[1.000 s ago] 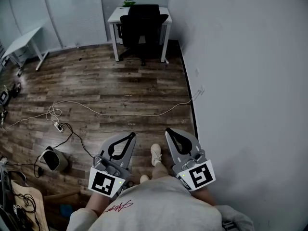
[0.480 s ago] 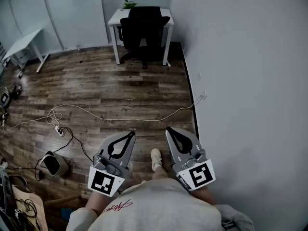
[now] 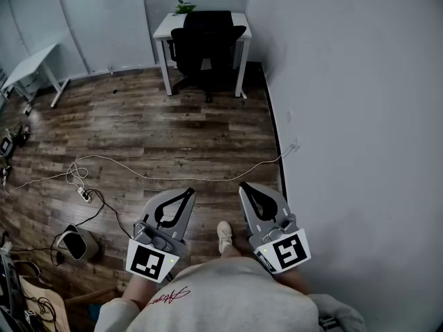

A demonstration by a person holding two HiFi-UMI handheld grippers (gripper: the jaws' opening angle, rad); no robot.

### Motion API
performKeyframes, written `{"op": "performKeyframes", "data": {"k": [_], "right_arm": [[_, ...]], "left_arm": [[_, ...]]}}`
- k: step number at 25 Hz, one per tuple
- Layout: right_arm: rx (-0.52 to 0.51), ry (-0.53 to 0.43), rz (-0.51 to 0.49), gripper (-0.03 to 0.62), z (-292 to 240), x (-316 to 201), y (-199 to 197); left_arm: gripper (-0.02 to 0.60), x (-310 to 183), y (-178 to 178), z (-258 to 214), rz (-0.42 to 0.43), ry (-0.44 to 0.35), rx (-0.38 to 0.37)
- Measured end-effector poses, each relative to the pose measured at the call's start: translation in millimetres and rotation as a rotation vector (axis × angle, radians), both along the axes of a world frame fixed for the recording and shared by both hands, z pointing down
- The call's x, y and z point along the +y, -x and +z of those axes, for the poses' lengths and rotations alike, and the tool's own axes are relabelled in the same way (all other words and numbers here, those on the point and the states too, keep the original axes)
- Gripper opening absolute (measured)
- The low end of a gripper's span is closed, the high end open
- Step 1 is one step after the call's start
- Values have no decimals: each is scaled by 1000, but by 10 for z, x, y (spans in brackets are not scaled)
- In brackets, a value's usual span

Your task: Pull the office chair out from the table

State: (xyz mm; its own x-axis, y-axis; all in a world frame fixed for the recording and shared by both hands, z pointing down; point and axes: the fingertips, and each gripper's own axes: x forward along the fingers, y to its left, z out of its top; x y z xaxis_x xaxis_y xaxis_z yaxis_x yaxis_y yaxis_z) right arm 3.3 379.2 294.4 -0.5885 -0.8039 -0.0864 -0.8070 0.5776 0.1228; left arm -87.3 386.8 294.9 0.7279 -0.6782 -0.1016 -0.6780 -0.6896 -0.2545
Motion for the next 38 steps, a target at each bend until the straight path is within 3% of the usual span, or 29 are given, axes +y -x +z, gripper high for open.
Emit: {"op": "performKeyframes", "data": {"k": [16,38], "right_arm": [[-17,-5,-27,2,-236,-1012,-165],[-19,-23,-40,2,-329,-2132,-869]], "left_arm": [[-6,-956,-150,-168,-32,3,3],[-6,-2062,-830,-296,-63,-29,14]]}}
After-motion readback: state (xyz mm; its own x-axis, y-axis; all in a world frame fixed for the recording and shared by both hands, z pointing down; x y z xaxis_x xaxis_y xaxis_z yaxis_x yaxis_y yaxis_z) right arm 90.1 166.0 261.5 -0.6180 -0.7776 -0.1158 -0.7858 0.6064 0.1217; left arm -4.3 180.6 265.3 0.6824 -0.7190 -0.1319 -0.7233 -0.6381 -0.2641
